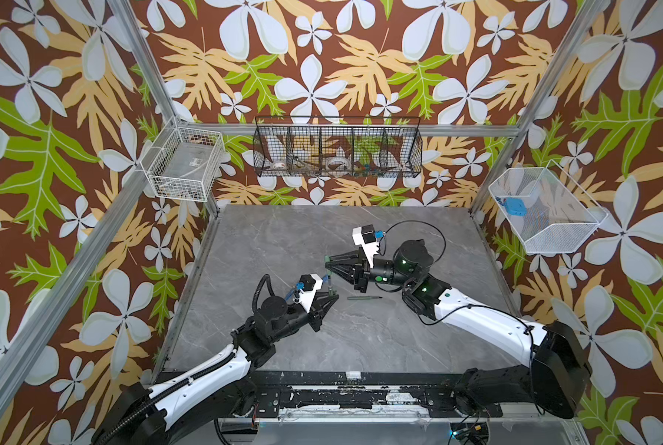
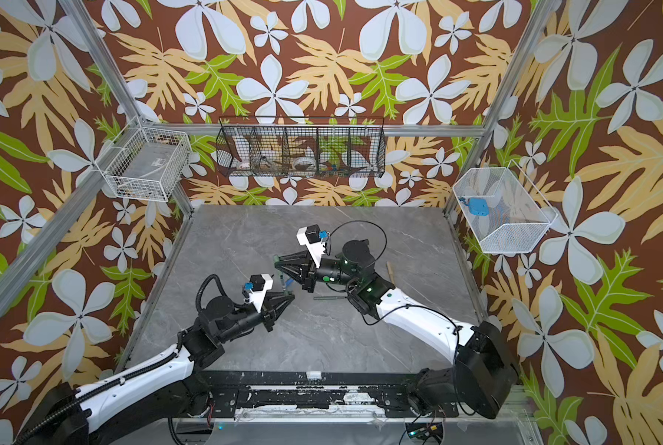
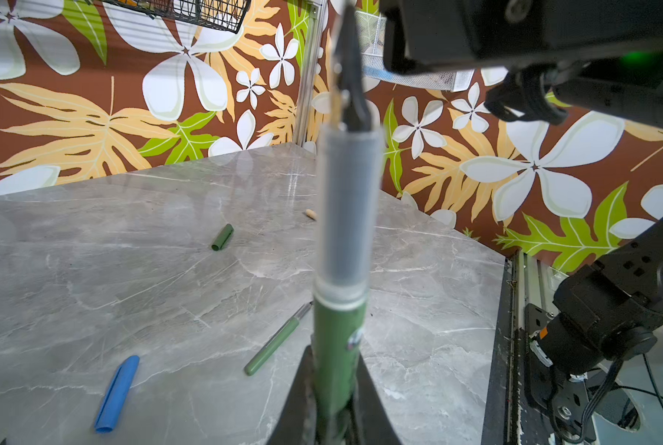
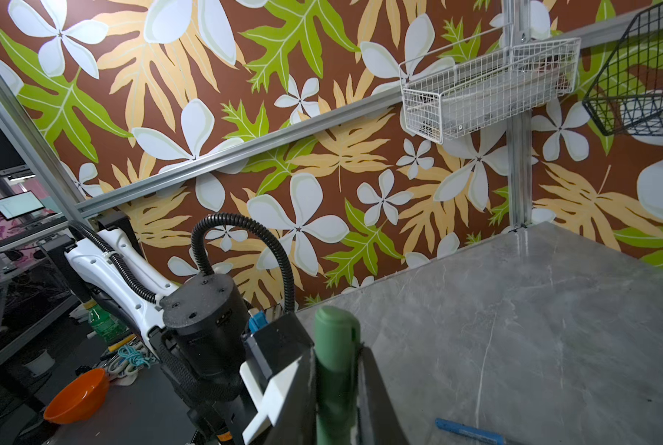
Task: Insert the pens into the pen caps
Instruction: 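Push the green cap down over the pen nib with the right gripper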
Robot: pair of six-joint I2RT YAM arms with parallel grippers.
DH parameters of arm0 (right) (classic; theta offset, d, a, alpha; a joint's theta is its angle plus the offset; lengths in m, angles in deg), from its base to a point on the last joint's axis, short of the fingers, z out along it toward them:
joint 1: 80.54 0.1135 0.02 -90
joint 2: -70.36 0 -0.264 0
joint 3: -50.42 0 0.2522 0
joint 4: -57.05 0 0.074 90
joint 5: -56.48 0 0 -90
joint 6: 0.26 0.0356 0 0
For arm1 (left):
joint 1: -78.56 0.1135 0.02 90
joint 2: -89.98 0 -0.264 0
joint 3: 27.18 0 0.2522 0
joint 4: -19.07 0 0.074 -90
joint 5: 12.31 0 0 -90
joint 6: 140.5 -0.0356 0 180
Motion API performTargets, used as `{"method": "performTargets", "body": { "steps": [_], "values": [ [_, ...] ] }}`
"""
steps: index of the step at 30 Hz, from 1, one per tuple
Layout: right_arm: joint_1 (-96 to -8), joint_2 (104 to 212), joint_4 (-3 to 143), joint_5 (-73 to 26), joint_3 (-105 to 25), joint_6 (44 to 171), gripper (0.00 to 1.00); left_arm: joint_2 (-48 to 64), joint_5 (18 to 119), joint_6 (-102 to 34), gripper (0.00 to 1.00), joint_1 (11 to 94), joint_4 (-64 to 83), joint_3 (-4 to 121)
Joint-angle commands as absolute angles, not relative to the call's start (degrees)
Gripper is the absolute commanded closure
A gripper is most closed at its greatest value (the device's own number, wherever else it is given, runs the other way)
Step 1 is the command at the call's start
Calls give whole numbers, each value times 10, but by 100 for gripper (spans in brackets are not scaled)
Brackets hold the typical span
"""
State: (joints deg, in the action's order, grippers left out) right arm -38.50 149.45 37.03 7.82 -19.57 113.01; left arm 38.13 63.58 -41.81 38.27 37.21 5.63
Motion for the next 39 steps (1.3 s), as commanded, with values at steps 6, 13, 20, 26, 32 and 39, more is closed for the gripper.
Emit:
{"method": "performTargets", "body": {
  "steps": [6, 13, 20, 26, 32, 39],
  "values": [
    [-385, 1454, 394, 46, -177, 1100, 86, 364, 645, -446, 100, 374, 368, 71],
    [-385, 1441, 390, 34, -153, 1097, 86, 359, 655, -457, 100, 358, 364, 74],
    [-384, 1446, 381, 27, -149, 1096, 86, 368, 656, -458, 100, 358, 366, 71],
    [-384, 1452, 370, 26, -152, 1099, 86, 369, 654, -457, 100, 358, 365, 71],
    [-385, 1460, 374, 33, -160, 1097, 86, 370, 656, -456, 100, 358, 365, 71],
    [-384, 1464, 365, 40, -151, 1108, 86, 372, 657, -454, 100, 358, 367, 70]
  ]
}}
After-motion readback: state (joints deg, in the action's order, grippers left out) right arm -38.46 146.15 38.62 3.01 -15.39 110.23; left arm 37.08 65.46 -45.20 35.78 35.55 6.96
